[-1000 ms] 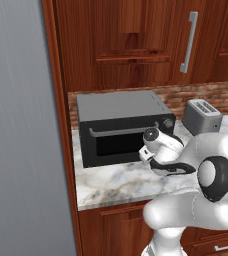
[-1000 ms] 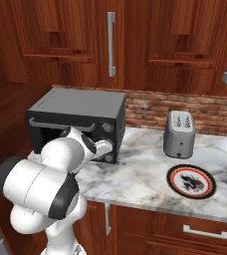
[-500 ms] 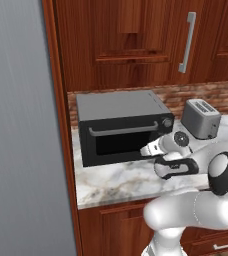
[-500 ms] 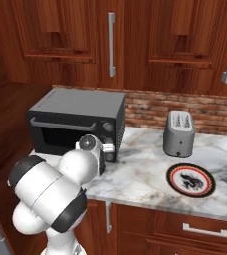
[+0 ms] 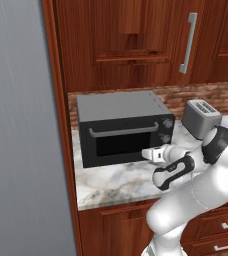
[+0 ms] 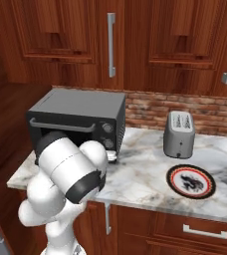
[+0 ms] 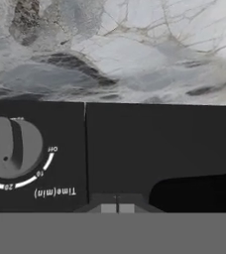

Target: Pick up the bagel from the plate, place it on the toaster oven rack, close the door, and set the timer.

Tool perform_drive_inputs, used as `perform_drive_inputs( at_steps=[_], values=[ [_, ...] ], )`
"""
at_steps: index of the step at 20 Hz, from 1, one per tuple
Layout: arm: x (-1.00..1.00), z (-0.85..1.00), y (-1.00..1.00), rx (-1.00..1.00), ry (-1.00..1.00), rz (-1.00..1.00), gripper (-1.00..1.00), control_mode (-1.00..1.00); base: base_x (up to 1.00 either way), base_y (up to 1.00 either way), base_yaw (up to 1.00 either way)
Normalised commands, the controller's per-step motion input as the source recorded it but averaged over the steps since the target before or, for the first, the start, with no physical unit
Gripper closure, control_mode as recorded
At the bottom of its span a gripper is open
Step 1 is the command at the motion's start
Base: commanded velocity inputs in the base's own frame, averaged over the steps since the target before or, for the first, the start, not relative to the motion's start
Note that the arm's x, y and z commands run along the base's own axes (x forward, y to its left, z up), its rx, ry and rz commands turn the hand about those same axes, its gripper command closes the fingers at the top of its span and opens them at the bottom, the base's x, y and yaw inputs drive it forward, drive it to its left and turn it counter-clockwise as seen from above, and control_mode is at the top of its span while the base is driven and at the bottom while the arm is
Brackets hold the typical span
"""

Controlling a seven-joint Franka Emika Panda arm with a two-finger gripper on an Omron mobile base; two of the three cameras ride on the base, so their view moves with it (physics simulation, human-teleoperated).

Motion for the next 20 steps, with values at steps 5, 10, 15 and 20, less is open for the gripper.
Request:
perform_drive_inputs(
  at_steps=[5,10,15,20],
  values=[
    [-0.31,0.57,-0.14,0.00,0.08,0.03,1.00,-1.00,0.00,0.00,0.00],
    [-0.37,0.43,-0.01,0.00,0.01,0.03,1.00,-1.00,0.00,0.00,0.00],
    [-0.43,0.26,0.00,-0.02,0.00,0.03,1.00,-1.00,0.00,0.00,0.00],
    [-0.45,0.20,0.00,-0.03,0.00,0.00,1.00,-1.00,0.00,0.00,0.00]
  ],
)
